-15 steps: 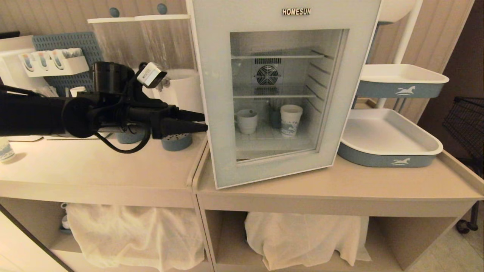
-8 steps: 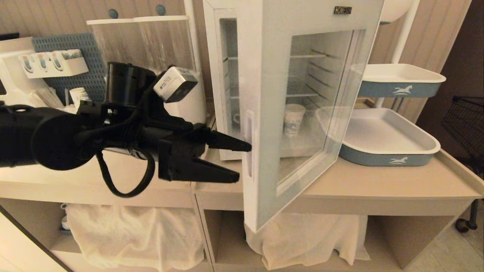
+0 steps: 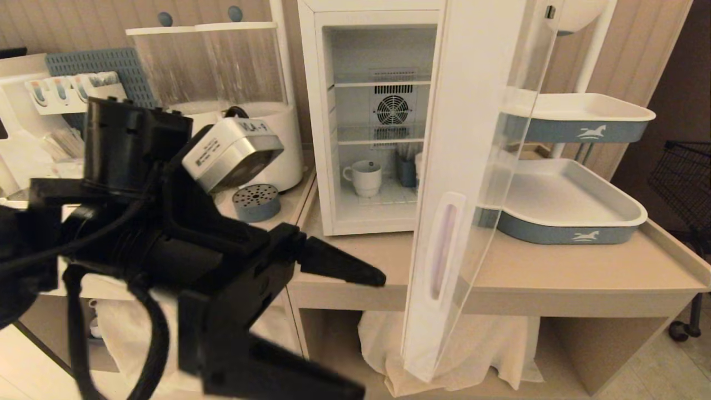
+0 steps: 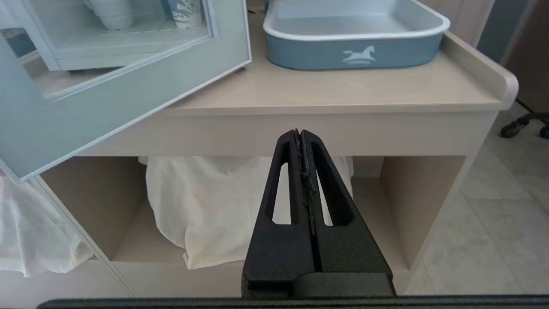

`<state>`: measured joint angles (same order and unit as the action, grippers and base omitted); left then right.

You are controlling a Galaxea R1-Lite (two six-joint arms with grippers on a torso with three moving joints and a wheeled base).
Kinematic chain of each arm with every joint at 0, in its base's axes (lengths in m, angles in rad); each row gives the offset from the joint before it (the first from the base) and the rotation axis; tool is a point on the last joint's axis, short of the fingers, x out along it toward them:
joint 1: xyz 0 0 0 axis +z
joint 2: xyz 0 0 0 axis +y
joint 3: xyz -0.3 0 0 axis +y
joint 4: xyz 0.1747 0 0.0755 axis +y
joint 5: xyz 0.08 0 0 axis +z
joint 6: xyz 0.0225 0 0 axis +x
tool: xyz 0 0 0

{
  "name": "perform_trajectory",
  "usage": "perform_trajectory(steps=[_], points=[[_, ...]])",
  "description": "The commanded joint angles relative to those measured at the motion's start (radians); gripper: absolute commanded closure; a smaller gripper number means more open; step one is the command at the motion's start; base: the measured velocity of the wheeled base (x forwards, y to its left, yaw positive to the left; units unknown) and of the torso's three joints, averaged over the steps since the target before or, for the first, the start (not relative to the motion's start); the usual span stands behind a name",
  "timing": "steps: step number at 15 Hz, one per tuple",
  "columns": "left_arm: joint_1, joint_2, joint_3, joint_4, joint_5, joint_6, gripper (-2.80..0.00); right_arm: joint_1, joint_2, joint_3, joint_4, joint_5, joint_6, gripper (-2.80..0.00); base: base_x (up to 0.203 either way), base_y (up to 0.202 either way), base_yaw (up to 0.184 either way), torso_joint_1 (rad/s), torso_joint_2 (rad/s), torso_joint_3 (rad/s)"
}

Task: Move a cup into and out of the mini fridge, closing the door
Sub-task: Open the freezer door

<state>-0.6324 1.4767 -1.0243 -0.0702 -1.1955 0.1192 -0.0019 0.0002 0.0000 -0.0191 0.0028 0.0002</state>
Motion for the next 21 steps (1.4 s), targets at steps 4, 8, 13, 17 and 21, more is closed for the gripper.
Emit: perform_trajectory(steps=[4, 8, 13, 17, 21], points=[[-0.168, -0.152, 0.071, -0.001, 0.007, -0.032, -2.8, 0.0, 0.001, 0.014, 0.001, 0.0, 0.0, 0.0, 0.0, 0.0, 0.0, 0.0, 0.0, 0.0], [-0.189, -0.083, 0.082, -0.038, 0.174, -0.001, -2.8, 0.0, 0.001, 0.014, -0.002, 0.0, 0.0, 0.0, 0.0, 0.0, 0.0, 0.0, 0.0, 0.0], [-0.109, 0.025, 0.105, -0.239, 0.246, -0.004, -2.8, 0.0, 0.001, 0.014, -0.002, 0.0, 0.0, 0.0, 0.0, 0.0, 0.0, 0.0, 0.0, 0.0], [-0.052, 0.093, 0.058, -0.281, 0.251, -0.003, -2.8, 0.0, 0.001, 0.014, -0.004, 0.0, 0.0, 0.0, 0.0, 0.0, 0.0, 0.0, 0.0, 0.0], [-0.038, 0.164, -0.009, -0.281, 0.264, -0.003, -2.8, 0.0, 0.001, 0.014, -0.003, 0.0, 0.0, 0.0, 0.0, 0.0, 0.0, 0.0, 0.0, 0.0]])
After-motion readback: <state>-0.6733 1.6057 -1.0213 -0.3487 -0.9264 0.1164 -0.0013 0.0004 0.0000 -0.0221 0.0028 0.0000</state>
